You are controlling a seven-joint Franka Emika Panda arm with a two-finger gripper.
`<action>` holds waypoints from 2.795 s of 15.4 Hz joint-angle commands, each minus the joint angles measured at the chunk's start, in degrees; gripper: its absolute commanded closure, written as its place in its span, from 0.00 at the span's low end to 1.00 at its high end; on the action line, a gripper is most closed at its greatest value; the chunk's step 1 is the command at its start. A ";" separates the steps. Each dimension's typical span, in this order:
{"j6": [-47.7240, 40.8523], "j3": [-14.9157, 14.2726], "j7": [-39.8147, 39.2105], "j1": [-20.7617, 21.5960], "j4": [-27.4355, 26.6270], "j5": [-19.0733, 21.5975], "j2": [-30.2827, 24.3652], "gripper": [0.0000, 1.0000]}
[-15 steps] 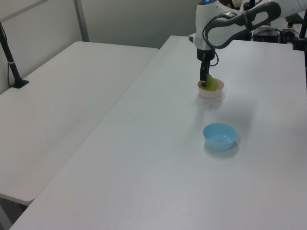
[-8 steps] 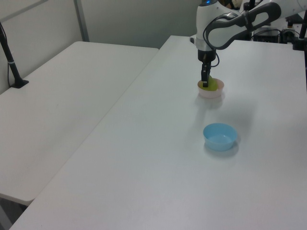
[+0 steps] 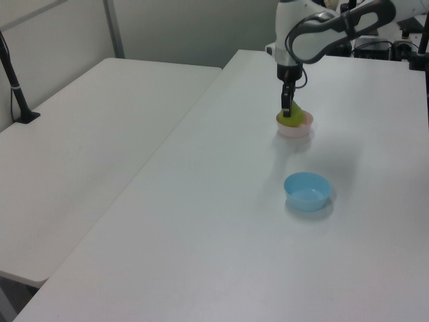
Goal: Pick up a pear from the bowl
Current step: 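Close the gripper on the pear and lift it out of the bowl, then carry the pear away from the pink bowl and lower it onto the table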
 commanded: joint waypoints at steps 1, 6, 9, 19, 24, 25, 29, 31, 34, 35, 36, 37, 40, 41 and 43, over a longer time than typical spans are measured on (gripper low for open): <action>-6.53 -0.11 1.17 -0.12 2.17 -0.19 -4.94 1.00; -13.84 -0.02 0.91 -2.84 10.53 0.16 -5.03 1.00; -14.20 0.06 0.82 -5.04 11.76 -0.01 -5.03 1.00; -13.93 0.42 -21.48 -18.83 13.52 0.60 -2.32 1.00; -11.66 0.33 -23.09 -23.94 13.26 4.73 1.38 1.00; -10.17 0.33 -23.00 -24.73 13.00 6.04 1.82 1.00; -6.12 0.15 -20.81 -25.26 13.00 7.81 5.85 1.00; -3.66 0.15 -19.84 -25.26 12.82 7.90 6.83 1.00; -1.55 0.15 -19.75 -24.82 12.73 7.81 9.02 1.00; -1.02 0.15 -19.48 -24.73 12.73 7.81 9.55 1.00; -0.93 0.15 -18.52 -24.73 12.73 7.81 9.73 1.00; -0.58 0.15 -17.73 -24.73 12.73 7.72 10.17 1.00; 0.39 0.15 -15.62 -24.47 12.73 7.72 10.79 0.27; 0.48 0.15 -15.44 -24.47 12.73 7.46 10.70 0.16; 0.31 0.15 -15.35 -24.30 12.82 7.20 9.92 0.00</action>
